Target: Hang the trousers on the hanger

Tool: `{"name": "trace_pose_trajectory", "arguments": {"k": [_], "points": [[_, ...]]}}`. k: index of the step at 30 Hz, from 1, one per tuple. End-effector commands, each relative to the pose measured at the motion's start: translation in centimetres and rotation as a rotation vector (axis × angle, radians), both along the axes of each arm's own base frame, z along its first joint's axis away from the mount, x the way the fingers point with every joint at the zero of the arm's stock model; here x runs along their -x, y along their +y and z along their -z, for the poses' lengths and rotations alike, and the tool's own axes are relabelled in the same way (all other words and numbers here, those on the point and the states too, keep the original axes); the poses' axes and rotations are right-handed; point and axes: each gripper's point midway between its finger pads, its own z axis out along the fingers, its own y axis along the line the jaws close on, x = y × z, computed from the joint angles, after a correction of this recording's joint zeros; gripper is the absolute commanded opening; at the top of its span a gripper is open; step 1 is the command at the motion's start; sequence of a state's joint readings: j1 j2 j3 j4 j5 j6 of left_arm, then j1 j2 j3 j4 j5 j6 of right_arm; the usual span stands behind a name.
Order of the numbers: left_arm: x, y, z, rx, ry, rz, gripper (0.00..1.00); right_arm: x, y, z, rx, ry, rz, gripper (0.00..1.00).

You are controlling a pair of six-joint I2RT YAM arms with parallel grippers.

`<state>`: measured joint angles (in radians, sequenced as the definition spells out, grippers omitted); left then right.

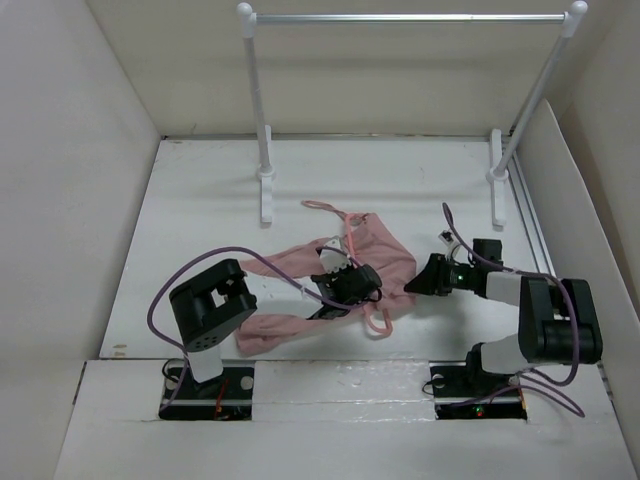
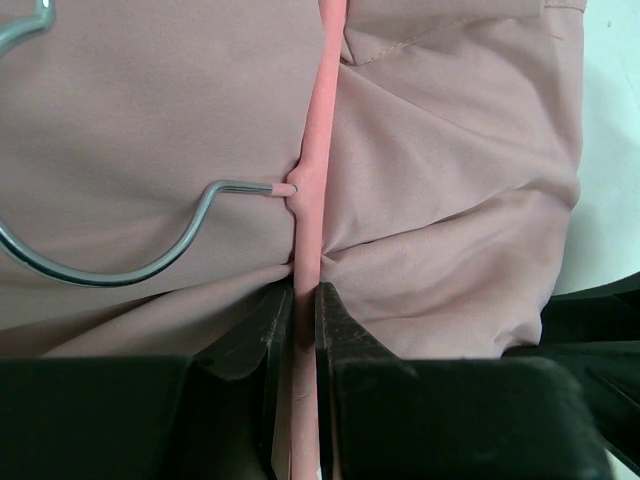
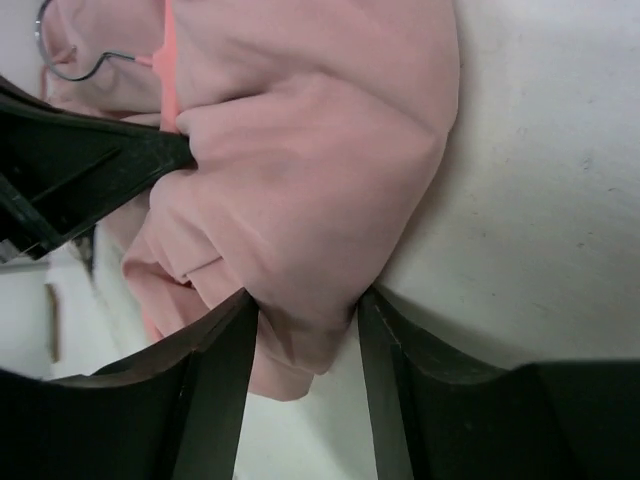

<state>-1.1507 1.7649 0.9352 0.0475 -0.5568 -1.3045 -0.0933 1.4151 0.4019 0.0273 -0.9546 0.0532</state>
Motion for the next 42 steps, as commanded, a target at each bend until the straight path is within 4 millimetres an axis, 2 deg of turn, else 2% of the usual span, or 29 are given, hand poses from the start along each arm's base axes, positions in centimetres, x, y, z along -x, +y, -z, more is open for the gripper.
{"name": "trace_pose_trajectory", "arguments": {"k": [1,3,4,6,7,8,9,11,12,13,14,16,18,21,24,27,29,30,32,34,35,36,37,38,39,40,41,42], "points": [[0.9,5.0,2.3,-0.161,0.036,-0.038,0.00,0.6,0.1,0.9,-0.049,0.035,-0.002,0.51],[0.4,5.6,2.3,-0.155,0.039,-0.057,0.00,0.8,-0.1,1.2,-0.071,0.055,-0.015,0.48],[0.5,5.8,2.4,-0.157,0.040,-0.056,0.00,0.9,-0.3,1.3,-0.083,0.074,-0.012,0.34],[0.4,5.7,2.1,-0.158,0.034,-0.053,0.00,1.0,-0.6,1.3,-0.101,0.062,-0.012,0.16],[0.3,5.6,1.9,-0.159,0.031,-0.051,0.00,0.4,-1.2,1.1,-0.109,0.052,0.020,0.02],[0.3,5.7,2.0,-0.170,0.033,-0.052,0.00,0.5,-1.5,1.0,-0.121,0.066,0.049,0.00],[-0.1,6.1,1.8,-0.175,0.028,-0.065,0.00,0.0,-2.1,0.3,-0.121,0.031,0.074,0.00],[-0.1,6.4,0.8,-0.187,0.018,-0.060,0.00,-0.9,-4.8,-0.5,-0.072,-0.006,0.161,0.00],[-0.2,6.4,0.7,-0.188,0.014,-0.063,0.00,-1.1,-4.9,-1.1,-0.064,-0.034,0.161,0.00],[-0.1,6.9,0.5,-0.205,0.008,-0.056,0.00,-0.8,-5.9,-1.2,-0.049,-0.024,0.193,0.00],[-0.2,7.0,-0.5,-0.191,-0.005,-0.057,0.00,-1.1,-6.6,-1.4,-0.021,-0.033,0.218,0.00],[0.0,7.6,-1.3,-0.194,-0.018,-0.055,0.00,-1.1,-7.4,-2.0,0.006,-0.054,0.247,0.00],[0.0,7.8,-2.7,-0.176,-0.039,-0.047,0.00,-1.0,-8.2,-1.9,0.019,-0.052,0.293,0.00],[0.1,8.3,-3.4,-0.176,-0.051,-0.044,0.00,-0.8,-8.7,-1.6,0.048,-0.054,0.321,0.00],[0.6,9.0,-2.5,-0.207,-0.023,-0.051,0.00,-0.3,-9.2,-1.1,0.070,-0.026,0.339,0.00],[1.5,10.4,-0.4,-0.245,0.031,-0.077,0.00,0.6,-9.9,-0.2,0.115,-0.011,0.350,0.00],[2.2,11.4,0.9,-0.267,0.058,-0.087,0.00,1.6,-9.7,0.5,0.136,0.017,0.332,0.00],[2.3,11.5,1.1,-0.270,0.063,-0.090,0.00,1.7,-9.2,0.4,0.138,0.010,0.311,0.06],[2.3,11.1,0.9,-0.269,0.051,-0.079,0.00,1.6,-8.4,-0.1,0.158,-0.005,0.264,0.33],[2.2,10.2,0.2,-0.268,0.024,-0.058,0.00,-0.1,-8.9,-2.1,0.206,-0.086,0.269,0.61],[2.5,9.6,0.2,-0.268,0.022,-0.044,0.00,-0.7,-8.6,-3.0,0.228,-0.119,0.241,0.64],[2.5,9.4,0.2,-0.268,0.027,-0.037,0.00,-2.0,-9.2,-4.2,0.273,-0.162,0.240,0.68],[2.4,9.0,0.2,-0.259,0.028,-0.035,0.00,-2.5,-8.8,-4.3,0.261,-0.164,0.237,0.69],[2.6,8.5,0.4,-0.256,0.032,-0.021,0.00,-3.4,-6.6,-5.1,0.200,-0.220,0.187,0.69],[2.7,8.5,0.4,-0.256,0.033,-0.020,0.00,-4.2,-6.8,-5.6,0.208,-0.269,0.190,0.70],[2.8,8.1,0.2,-0.250,0.030,-0.012,0.00,-5.0,-5.7,-6.5,0.175,-0.281,0.180,0.70],[3.0,7.9,0.3,-0.256,0.028,0.002,0.00,-5.7,-3.5,-7.2,0.188,-0.318,0.115,0.70],[3.0,7.8,0.2,-0.256,0.026,0.002,0.00,-6.5,-2.3,-8.1,0.201,-0.350,0.082,0.71]]}}
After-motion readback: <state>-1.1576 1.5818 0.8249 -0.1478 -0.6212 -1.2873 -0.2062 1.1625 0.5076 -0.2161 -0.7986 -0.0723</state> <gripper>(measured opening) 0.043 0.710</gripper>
